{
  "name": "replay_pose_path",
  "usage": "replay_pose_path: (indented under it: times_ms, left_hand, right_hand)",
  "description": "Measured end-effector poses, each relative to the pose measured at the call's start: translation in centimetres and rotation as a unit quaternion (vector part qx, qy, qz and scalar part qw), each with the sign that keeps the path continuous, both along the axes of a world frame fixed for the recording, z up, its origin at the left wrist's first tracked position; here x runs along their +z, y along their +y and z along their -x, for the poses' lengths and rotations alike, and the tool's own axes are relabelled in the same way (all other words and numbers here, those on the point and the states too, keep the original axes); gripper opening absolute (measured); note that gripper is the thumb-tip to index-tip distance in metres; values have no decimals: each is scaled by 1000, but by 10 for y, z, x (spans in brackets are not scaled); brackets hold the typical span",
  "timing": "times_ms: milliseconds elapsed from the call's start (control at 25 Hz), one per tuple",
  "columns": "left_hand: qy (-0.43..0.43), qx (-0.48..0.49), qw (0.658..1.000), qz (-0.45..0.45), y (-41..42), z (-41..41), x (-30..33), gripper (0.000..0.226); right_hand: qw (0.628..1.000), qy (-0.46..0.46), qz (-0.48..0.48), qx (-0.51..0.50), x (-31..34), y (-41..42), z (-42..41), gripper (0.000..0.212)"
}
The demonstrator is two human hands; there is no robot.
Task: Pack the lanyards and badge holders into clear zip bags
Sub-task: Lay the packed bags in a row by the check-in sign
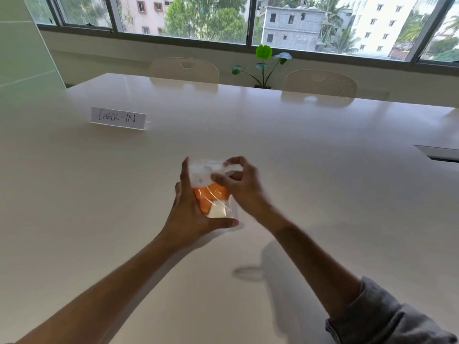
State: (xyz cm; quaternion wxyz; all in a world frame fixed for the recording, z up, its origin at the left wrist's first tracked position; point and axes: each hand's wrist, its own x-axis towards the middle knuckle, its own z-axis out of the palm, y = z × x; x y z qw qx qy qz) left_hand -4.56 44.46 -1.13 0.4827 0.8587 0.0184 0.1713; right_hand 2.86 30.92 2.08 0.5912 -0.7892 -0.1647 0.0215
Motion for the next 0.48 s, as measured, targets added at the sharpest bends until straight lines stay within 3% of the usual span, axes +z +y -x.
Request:
replay_pose_path:
  times_ms: [120,240,320,480]
  left_hand:
    - [-17,2,999,-40,-2,4,-2,138]
    - [-35,4,998,-47,-5,6,-1,132]
    - [-36,5,998,-46,-9,8,2,134]
    - [-29,9,997,-77,5,6,13,140]
  right_hand:
    - [983,-107,133,-68,-11,0,12,58]
    - [996,-2,94,4,-13,-15,29,85]
    - [993,65,37,87,-15,-18,36,74]
    - [996,-2,45,80,-2,4,30,60]
